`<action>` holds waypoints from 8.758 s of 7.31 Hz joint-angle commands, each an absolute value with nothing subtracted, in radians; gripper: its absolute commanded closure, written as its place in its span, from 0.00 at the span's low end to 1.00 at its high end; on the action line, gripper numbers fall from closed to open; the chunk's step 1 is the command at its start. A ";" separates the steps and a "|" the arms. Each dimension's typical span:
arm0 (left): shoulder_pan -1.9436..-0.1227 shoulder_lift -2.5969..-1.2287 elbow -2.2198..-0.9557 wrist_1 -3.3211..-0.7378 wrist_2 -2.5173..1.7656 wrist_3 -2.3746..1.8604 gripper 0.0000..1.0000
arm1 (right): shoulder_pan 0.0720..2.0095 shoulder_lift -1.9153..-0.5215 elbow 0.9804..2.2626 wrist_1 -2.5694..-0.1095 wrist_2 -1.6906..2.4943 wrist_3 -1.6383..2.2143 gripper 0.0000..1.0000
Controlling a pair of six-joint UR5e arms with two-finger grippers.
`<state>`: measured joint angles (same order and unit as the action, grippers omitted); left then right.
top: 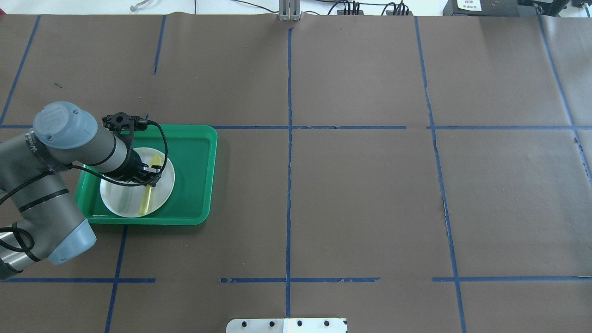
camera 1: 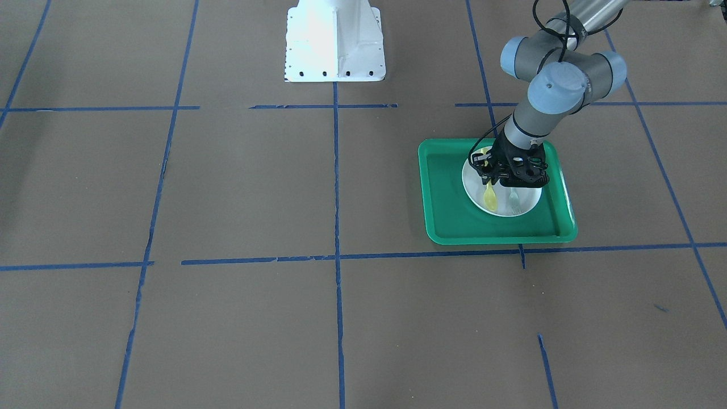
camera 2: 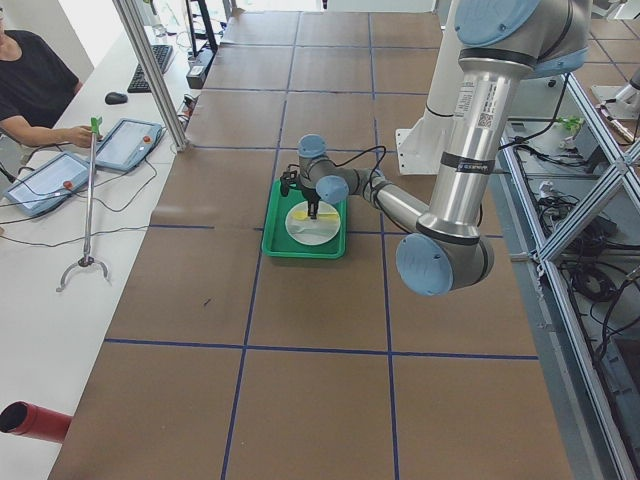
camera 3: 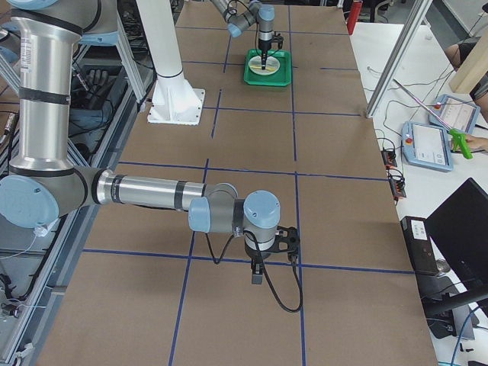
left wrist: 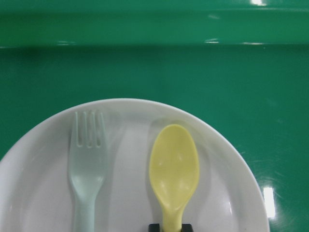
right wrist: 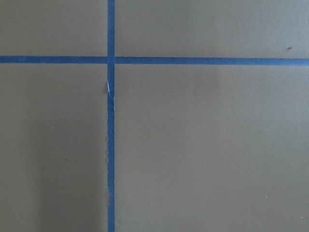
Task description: Place spoon
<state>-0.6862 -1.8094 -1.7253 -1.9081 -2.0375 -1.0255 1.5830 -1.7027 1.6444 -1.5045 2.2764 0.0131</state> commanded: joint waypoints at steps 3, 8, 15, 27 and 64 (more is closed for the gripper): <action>-0.712 -1.783 -1.834 -1.856 -2.043 -0.961 1.00 | 1.583 -1.703 1.644 -1.505 2.276 0.014 0.00; -0.700 -1.958 -1.757 -1.775 -2.042 -1.078 1.00 | 1.583 -1.703 1.644 -1.505 2.276 0.014 0.00; -0.652 -1.996 -1.651 -1.813 -2.040 -1.097 1.00 | 1.583 -1.703 1.644 -1.503 2.276 0.014 0.00; -0.643 -1.988 -1.653 -1.868 -2.039 -1.089 0.64 | 1.583 -1.703 1.644 -1.505 2.276 0.014 0.00; -1.586 -1.483 -1.687 -1.509 -2.387 0.150 0.00 | 1.583 -1.703 1.644 -1.505 2.276 0.014 0.00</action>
